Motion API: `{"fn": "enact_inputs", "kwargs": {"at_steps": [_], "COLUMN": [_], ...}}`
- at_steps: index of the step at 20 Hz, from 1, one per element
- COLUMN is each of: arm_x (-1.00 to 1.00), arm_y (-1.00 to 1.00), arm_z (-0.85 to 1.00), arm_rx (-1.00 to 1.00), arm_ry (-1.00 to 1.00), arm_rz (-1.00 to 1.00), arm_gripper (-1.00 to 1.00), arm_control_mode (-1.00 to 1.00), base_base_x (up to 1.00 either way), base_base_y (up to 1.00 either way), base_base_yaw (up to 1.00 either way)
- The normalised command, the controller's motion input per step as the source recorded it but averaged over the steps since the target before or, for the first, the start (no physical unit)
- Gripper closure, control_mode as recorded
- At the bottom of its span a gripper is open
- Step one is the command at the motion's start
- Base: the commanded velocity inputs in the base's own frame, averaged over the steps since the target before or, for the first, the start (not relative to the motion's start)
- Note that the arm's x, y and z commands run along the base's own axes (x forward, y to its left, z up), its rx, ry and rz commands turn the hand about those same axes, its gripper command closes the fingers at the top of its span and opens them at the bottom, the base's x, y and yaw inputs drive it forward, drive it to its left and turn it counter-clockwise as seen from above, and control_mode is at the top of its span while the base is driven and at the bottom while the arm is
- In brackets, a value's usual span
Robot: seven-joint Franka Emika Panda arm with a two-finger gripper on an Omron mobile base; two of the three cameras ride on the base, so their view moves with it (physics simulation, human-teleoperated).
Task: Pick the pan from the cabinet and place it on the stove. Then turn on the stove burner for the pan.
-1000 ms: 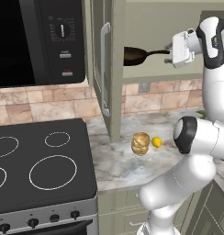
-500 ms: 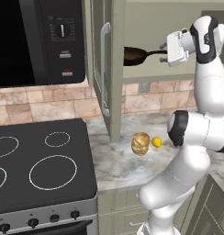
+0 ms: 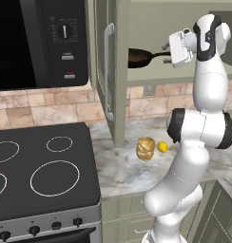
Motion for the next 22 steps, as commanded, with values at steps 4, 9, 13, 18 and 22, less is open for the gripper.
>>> {"fn": "enact_inputs", "kwargs": {"at_steps": [4,9,13,18,22], "arm_x": [0.13,0.17,0.14,0.12,0.21], "arm_y": [0.0,0.03,0.17,0.11,0.03], "arm_z": [0.0,-0.06,-0.12,-0.11,-0.04], "arm_rx": [0.0,0.0,0.0,0.0,0.0], "arm_ry": [0.0,0.0,0.0,0.0,0.01], "arm_rz": [0.0,0.0,0.0,0.0,0.0], "arm_gripper": [-1.0,-1.0,-1.0,-1.0,-1.0], "arm_control_mode": [-1.0,-1.0,-1.0,-1.0,-1.0], "base_base_x": [0.0,0.0,0.0,0.0,0.0], "base_base_y": [0.0,0.0,0.0,0.0,0.0], "base_base_yaw": [0.0,0.0,0.0,0.0,0.0]}}
